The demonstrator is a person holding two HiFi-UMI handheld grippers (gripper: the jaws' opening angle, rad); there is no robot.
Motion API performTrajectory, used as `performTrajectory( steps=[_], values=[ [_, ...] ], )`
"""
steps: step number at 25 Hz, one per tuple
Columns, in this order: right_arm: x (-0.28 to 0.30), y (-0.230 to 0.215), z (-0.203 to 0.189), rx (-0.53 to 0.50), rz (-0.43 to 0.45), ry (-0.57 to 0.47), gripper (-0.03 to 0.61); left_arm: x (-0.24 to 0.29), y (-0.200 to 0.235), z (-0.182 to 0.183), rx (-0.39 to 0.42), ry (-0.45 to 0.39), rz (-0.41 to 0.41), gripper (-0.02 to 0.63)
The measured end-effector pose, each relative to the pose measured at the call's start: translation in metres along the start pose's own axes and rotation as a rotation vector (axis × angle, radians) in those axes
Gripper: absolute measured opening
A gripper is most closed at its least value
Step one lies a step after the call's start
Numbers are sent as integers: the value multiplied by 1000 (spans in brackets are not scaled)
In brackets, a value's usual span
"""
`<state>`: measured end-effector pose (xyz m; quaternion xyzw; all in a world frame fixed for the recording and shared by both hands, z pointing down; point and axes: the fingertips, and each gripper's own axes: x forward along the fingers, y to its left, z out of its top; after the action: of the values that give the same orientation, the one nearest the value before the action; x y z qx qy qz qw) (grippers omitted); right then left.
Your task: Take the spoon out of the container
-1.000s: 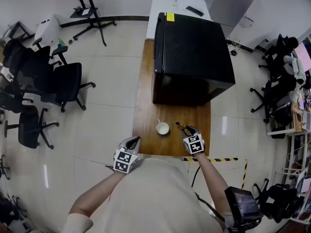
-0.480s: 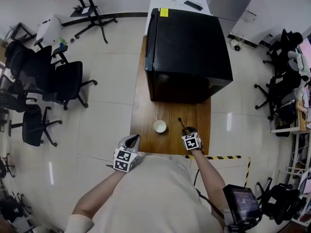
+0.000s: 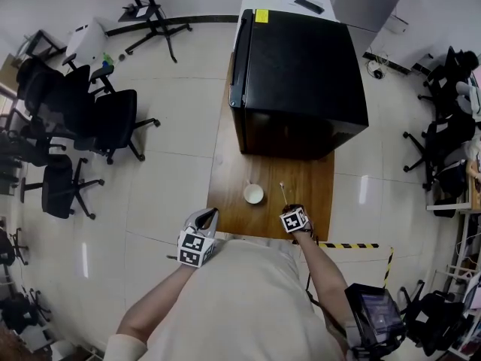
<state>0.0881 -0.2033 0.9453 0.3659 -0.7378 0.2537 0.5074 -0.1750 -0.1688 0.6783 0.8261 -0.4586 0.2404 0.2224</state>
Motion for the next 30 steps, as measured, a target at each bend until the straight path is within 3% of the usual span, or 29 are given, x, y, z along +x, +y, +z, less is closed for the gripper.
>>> performTrajectory(
  steps=[5, 7, 12, 16, 20, 23, 26, 30],
  values=[
    [4, 4, 0, 74, -13, 2, 127, -21, 25, -5, -16, -3, 38, -11],
    [0, 6, 2, 109, -43, -27, 189, -32, 37, -7, -21, -12, 45, -11],
    [-7, 14, 7, 197, -83, -82, 196, -34, 50, -24, -19, -11, -23, -11],
    [-41, 35, 4, 231, -100, -107, 196, -29, 33, -34, -9, 21, -129, -11],
    [-75, 50, 21, 295, -105, -175, 196, -20, 12, -43, -31, 49, -215, -11],
    [-93, 64, 33, 329, -91, -220, 196, -15, -7, -39, -1, 50, -271, -11],
    [-106, 71, 41, 315, -81, -282, 196, -8, -23, -33, 58, 23, -295, -11],
    [-130, 78, 40, 327, -44, -375, 195, -12, -40, -38, 60, 25, -284, -11]
  ],
)
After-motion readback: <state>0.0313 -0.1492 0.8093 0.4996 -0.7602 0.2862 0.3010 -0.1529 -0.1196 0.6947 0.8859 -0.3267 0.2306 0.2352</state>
